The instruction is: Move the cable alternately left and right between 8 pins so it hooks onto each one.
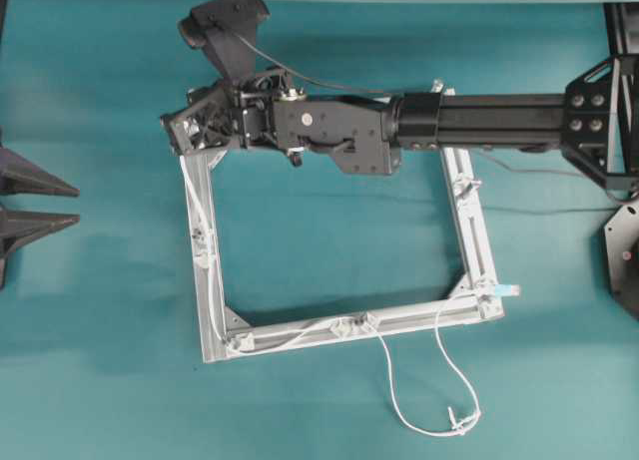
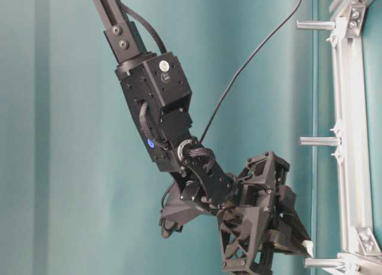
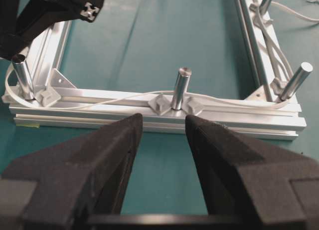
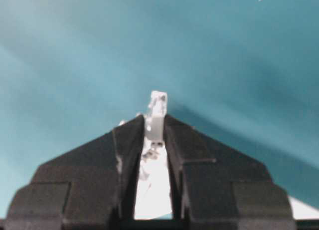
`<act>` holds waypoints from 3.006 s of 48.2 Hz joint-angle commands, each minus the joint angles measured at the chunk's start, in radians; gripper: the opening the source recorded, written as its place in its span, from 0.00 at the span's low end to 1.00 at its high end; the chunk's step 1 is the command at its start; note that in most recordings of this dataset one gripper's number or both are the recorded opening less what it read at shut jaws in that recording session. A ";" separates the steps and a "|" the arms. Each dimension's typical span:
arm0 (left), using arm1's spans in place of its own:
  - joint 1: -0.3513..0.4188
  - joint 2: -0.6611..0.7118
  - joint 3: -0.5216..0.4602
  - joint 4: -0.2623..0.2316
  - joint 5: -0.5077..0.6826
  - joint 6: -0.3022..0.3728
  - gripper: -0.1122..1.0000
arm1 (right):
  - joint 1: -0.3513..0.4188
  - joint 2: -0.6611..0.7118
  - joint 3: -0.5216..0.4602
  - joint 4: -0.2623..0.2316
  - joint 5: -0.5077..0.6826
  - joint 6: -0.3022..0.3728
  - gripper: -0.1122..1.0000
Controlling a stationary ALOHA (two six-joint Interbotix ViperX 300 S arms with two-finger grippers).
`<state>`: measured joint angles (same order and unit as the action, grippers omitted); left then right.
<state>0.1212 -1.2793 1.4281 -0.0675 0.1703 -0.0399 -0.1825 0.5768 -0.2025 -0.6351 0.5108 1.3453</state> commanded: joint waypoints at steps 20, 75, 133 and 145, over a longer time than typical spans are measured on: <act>-0.003 0.006 -0.015 0.002 -0.005 -0.008 0.57 | 0.052 -0.160 0.170 -0.003 -0.006 0.006 0.24; -0.002 0.006 -0.015 0.003 -0.005 -0.008 0.57 | 0.101 -0.442 0.626 -0.003 -0.158 0.005 0.24; -0.002 0.005 -0.015 0.002 -0.005 -0.008 0.57 | -0.161 -0.805 0.973 -0.060 0.014 -0.132 0.24; -0.002 0.005 -0.015 0.003 -0.005 -0.008 0.57 | -0.181 -0.862 0.971 -0.166 0.109 -0.118 0.24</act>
<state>0.1212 -1.2809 1.4281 -0.0675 0.1703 -0.0414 -0.3482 -0.2424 0.7869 -0.7731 0.5998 1.2226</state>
